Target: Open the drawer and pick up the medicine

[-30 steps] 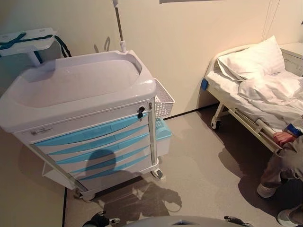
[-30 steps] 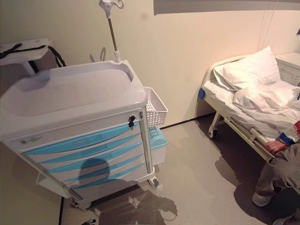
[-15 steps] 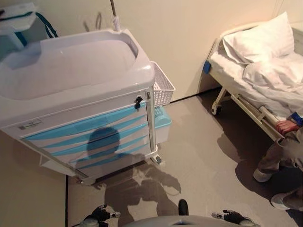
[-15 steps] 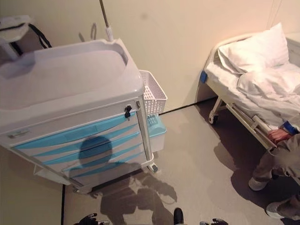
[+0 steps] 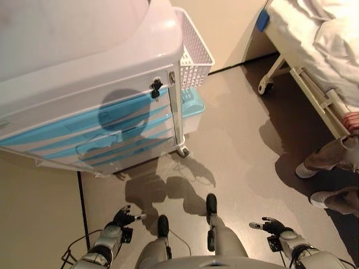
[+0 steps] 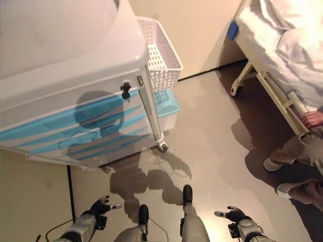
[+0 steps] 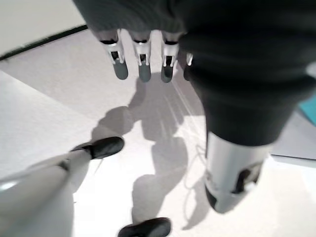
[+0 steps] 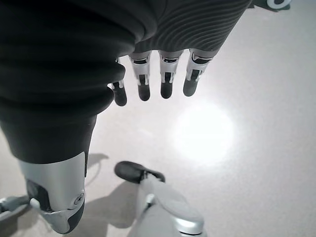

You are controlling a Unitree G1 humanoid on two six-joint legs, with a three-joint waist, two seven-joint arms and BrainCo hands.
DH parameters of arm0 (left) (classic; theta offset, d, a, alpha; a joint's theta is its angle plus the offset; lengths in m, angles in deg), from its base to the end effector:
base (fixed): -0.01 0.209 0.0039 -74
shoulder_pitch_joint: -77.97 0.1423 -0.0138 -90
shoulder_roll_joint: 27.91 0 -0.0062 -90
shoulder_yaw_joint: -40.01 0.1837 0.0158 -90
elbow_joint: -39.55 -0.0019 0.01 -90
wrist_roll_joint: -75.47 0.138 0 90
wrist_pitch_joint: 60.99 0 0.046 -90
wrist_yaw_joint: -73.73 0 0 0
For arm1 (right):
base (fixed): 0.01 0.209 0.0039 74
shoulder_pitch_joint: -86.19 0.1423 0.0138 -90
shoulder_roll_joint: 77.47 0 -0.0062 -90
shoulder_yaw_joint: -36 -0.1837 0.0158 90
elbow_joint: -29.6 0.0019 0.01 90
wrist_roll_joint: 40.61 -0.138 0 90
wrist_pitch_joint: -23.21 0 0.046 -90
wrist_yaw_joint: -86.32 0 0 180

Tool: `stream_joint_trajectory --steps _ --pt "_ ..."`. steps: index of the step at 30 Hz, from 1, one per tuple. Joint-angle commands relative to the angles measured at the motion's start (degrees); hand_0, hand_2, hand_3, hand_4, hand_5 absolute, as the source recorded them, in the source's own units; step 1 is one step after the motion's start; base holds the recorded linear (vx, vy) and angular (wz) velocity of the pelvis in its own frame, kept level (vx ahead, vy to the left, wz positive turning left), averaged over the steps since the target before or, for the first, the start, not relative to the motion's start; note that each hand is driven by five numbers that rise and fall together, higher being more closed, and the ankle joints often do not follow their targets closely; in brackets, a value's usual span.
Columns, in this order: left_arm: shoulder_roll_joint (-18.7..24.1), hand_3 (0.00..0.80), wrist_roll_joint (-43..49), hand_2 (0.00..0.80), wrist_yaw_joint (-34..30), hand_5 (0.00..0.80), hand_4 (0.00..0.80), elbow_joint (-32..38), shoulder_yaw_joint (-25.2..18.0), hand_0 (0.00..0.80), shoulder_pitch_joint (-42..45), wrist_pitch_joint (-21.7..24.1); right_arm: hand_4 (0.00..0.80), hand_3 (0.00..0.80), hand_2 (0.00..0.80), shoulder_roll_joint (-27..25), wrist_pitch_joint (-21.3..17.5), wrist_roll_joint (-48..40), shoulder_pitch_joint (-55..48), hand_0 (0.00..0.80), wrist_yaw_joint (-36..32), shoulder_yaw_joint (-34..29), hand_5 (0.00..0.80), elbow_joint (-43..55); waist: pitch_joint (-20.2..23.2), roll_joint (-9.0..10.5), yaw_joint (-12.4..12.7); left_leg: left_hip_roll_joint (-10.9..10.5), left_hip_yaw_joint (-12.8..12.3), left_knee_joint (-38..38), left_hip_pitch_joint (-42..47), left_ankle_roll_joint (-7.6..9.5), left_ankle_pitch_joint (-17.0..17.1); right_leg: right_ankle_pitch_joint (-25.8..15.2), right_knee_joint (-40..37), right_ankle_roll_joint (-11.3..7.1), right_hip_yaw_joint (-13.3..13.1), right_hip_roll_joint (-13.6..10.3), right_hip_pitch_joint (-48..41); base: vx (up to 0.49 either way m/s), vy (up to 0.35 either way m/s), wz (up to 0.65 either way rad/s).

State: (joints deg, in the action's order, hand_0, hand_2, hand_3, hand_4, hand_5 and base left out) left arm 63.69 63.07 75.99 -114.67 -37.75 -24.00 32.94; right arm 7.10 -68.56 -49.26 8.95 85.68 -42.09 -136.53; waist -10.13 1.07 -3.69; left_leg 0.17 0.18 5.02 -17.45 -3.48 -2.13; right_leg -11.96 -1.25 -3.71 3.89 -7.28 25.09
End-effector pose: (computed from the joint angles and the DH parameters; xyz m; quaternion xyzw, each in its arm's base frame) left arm 0.1660 0.2301 -0.0787 0.1140 0.4113 0.0488 0.9031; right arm 0.1368 -0.2658 -0.0853 -0.1583 0.5106 -0.0650 0.8426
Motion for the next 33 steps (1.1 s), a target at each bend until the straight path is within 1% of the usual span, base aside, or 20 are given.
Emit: stream_joint_trajectory --steps 1,3,6,8,12,17,18,19,21,22,23,24,29,31,33 --pt "2.8 0.000 -4.8 0.000 1.4 0.000 0.000 1.2 -2.1 0.000 -1.1 1.8 0.000 0.000 0.000 -1.5 -1.6 -2.8 0.6 0.000 1.1 1.4 0.000 0.5 -0.9 1.15 -1.1 -3.7 3.3 8.4 -11.5 3.24 1.5 8.4 12.4 -2.50 0.9 -0.2 3.9 -0.109 0.014 0.10" --pt "3.0 0.000 -5.7 0.000 1.4 0.000 0.000 1.7 -2.5 0.000 -1.8 1.8 0.000 0.000 0.000 -1.5 -1.6 -3.1 0.7 0.000 1.2 1.3 0.000 0.9 -0.7 1.14 -1.4 -4.0 3.7 11.3 -14.8 3.21 0.8 9.0 15.4 -2.28 0.9 -0.3 7.0 -0.090 -0.008 0.11" --pt "3.0 0.000 -8.8 0.000 1.6 0.000 0.000 3.6 -3.4 0.000 -2.3 2.4 0.000 0.000 0.000 -1.7 -1.8 -3.5 0.3 0.000 1.4 1.0 0.000 1.1 0.7 1.02 -1.4 -3.7 4.3 14.8 -19.2 3.02 0.0 10.8 19.2 -1.98 1.4 -0.3 11.1 -0.056 -0.025 0.12" --pt "3.0 0.000 -8.8 0.000 1.6 0.000 0.000 3.6 -3.4 0.000 -2.3 2.4 0.000 0.000 0.000 -1.7 -1.8 -3.5 0.3 0.000 1.4 1.0 0.000 1.1 0.8 1.01 -1.4 -3.7 4.3 14.8 -19.3 3.02 0.0 10.8 19.3 -1.98 1.4 -0.3 11.2 -0.026 -0.011 0.10" --pt "2.8 0.000 -16.6 0.000 2.1 0.000 0.000 9.2 -4.7 0.000 -4.4 4.1 0.000 0.000 0.000 -1.2 -2.3 -4.5 0.1 0.000 1.6 1.0 0.000 1.9 1.3 1.47 -1.4 -3.8 5.5 16.6 -23.7 2.67 0.3 11.6 22.5 -1.58 2.4 -0.3 15.6 -0.081 -0.043 0.17" --pt "1.0 0.000 -26.7 0.000 3.1 0.000 0.000 14.6 -7.4 0.000 -7.8 6.8 0.000 0.000 0.000 -0.6 -2.5 -5.4 0.5 0.000 2.4 1.3 0.000 2.5 1.5 2.30 -1.4 -3.7 6.4 16.2 -26.4 2.40 1.2 11.7 22.7 -1.39 3.5 -0.4 18.2 -0.057 -0.030 0.13" --pt "1.0 0.000 -26.7 0.000 3.1 0.000 0.000 14.6 -7.4 0.000 -7.8 6.8 0.000 0.000 0.000 -0.6 -2.5 -5.4 0.5 0.000 2.4 1.3 0.000 2.5 1.5 2.30 -1.4 -3.7 6.4 16.2 -26.4 2.40 1.2 11.7 22.7 -1.39 3.5 -0.4 18.2 -0.036 -0.049 -0.02" --pt "0.1 0.000 -30.4 0.000 3.8 0.000 0.000 17.1 -8.4 0.000 -9.8 8.1 0.000 0.000 0.000 -0.1 -2.5 -5.6 0.3 0.000 2.5 1.7 0.000 2.9 1.3 2.77 -1.4 -3.7 6.9 15.7 -27.0 2.20 1.7 11.8 22.7 -1.34 4.0 -0.4 18.8 -0.024 -0.039 -0.10" --pt "-0.2 0.000 -32.2 0.000 4.0 0.000 0.000 18.4 -9.0 0.000 -10.4 8.8 0.000 0.000 0.000 0.2 -2.5 -5.5 0.1 0.000 2.6 2.0 0.000 3.1 1.3 3.03 -1.3 -3.6 7.1 15.4 -27.1 2.12 1.9 11.8 22.6 -1.31 4.2 -0.4 18.9 -0.011 -0.053 0.01" --pt "-0.9 0.000 -36.1 0.000 4.6 0.000 0.000 21.1 -10.1 0.000 -12.2 10.4 0.000 0.000 0.000 0.5 -2.5 -5.3 0.0 0.000 2.6 2.7 0.000 3.5 1.3 3.59 -1.4 -3.4 7.5 15.0 -27.4 1.99 2.1 11.8 22.6 -1.28 4.6 -0.3 19.3 0.001 -0.049 0.03" --pt "-0.9 0.000 -36.1 0.000 4.6 0.000 0.000 21.2 -10.1 0.000 -12.2 10.4 0.000 0.000 0.000 0.5 -2.5 -5.3 0.0 0.000 2.6 2.7 0.000 3.5 1.3 3.58 -1.4 -3.5 7.5 15.0 -27.5 1.99 2.1 11.9 22.6 -1.28 4.6 -0.3 19.4 0.008 -0.063 0.05" --pt "-1.4 0.000 -39.3 0.000 4.9 0.000 0.000 23.0 -11.1 0.000 -14.1 11.8 0.000 0.000 0.000 0.7 -2.6 -5.3 -0.2 0.000 2.8 3.1 0.000 4.2 1.3 4.21 -1.6 -3.4 7.8 15.0 -27.9 1.87 2.2 12.1 22.8 -1.24 4.8 -0.2 19.7 0.012 -0.043 0.04" --pt "-1.5 0.000 -45.2 0.000 4.7 0.000 0.000 26.9 -12.6 0.000 -18.6 14.7 0.000 0.000 0.000 0.9 -2.8 -5.7 0.0 0.000 2.7 3.6 0.000 5.1 1.6 5.37 -2.3 -3.4 8.0 16.3 -29.5 1.80 1.5 12.8 24.4 -1.17 5.1 0.0 21.1 0.011 -0.032 0.08" --pt "-1.5 0.000 -45.7 0.000 4.7 0.000 0.000 27.6 -12.8 0.000 -19.1 15.3 0.000 0.000 0.000 0.9 -2.8 -5.8 0.0 0.000 2.7 3.7 0.000 5.1 1.7 5.49 -2.4 -3.4 8.1 16.6 -29.8 1.82 1.3 13.0 24.7 -1.19 5.1 -0.1 21.4 0.012 -0.009 0.07" --pt "-1.6 0.000 -47.2 0.000 4.7 0.000 0.000 30.7 -13.1 0.000 -20.3 16.8 0.000 0.000 0.000 1.1 -2.9 -5.6 -0.1 0.000 2.5 4.0 0.000 5.1 1.8 5.69 -2.6 -3.3 8.1 16.7 -30.1 1.88 1.2 13.0 24.6 -1.27 5.2 -0.1 21.6 0.000 0.000 0.00"
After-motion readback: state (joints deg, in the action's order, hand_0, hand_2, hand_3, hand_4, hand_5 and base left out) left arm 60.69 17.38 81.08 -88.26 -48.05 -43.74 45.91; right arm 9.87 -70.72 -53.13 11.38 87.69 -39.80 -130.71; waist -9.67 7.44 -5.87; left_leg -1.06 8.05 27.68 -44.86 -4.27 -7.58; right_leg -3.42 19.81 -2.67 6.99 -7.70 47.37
